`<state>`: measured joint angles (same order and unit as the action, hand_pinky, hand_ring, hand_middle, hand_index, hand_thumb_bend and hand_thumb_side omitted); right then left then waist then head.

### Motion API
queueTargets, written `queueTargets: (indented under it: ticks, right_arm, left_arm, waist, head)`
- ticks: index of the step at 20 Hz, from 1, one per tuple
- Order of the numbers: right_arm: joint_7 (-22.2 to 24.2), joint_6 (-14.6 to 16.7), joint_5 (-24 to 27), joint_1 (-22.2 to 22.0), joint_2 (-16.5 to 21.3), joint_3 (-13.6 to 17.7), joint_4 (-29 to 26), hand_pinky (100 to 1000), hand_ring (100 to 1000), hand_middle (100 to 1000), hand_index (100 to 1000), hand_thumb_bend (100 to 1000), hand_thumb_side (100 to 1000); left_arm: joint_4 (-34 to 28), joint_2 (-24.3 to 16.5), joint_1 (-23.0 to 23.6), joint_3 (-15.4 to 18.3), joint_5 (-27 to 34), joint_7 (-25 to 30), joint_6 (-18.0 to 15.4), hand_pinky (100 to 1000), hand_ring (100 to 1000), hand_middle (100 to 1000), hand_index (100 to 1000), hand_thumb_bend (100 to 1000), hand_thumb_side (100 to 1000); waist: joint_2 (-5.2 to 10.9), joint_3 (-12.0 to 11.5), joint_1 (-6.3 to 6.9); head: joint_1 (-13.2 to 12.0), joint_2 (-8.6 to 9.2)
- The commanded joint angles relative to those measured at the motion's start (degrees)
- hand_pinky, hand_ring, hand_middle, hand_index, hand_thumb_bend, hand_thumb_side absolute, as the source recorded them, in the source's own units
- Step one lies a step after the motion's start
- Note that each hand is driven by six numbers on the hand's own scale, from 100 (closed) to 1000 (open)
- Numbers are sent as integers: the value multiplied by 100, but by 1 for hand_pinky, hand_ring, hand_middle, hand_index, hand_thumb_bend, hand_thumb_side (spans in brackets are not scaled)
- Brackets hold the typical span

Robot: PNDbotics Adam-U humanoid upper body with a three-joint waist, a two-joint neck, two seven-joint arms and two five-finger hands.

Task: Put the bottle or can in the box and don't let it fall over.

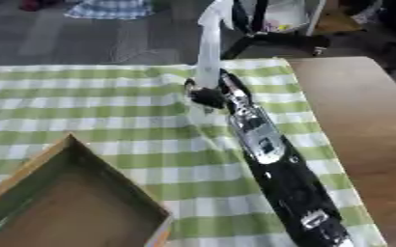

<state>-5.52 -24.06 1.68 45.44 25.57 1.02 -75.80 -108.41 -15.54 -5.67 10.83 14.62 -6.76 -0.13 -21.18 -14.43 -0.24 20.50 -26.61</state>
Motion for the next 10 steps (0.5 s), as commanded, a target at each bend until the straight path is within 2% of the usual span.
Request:
queueTargets:
  ticks: [1, 3, 4, 10]
  right_arm:
    - [-268, -77, 233, 92, 87, 23, 32, 989, 1000, 915, 846, 100, 171]
    - [-438, -119, 341, 113, 88, 22, 55, 993, 1000, 875, 799, 100, 144]
    - [-526, -143, 396, 124, 86, 25, 74, 993, 1000, 844, 770, 100, 100]
    - [-898, -177, 775, 176, 87, 10, 151, 988, 1000, 685, 625, 100, 100]
  left_arm:
    - [-64, -62, -35, 25, -20, 17, -8, 1000, 665, 825, 800, 174, 863]
    - [-65, -59, -36, 26, -20, 17, -9, 1000, 666, 825, 800, 173, 862]
    - [-66, -58, -37, 25, -20, 18, -9, 1000, 665, 825, 800, 173, 861]
    - [-65, -53, -36, 19, -24, 27, -5, 1000, 666, 825, 800, 173, 861]
  waist:
    - [74, -3, 24]
    - [72, -7, 26]
    - [72, -7, 27]
    - [65, -10, 25]
  head:
    - [-3, 58]
    - [1, 65]
    - [3, 65]
    - [14, 58]
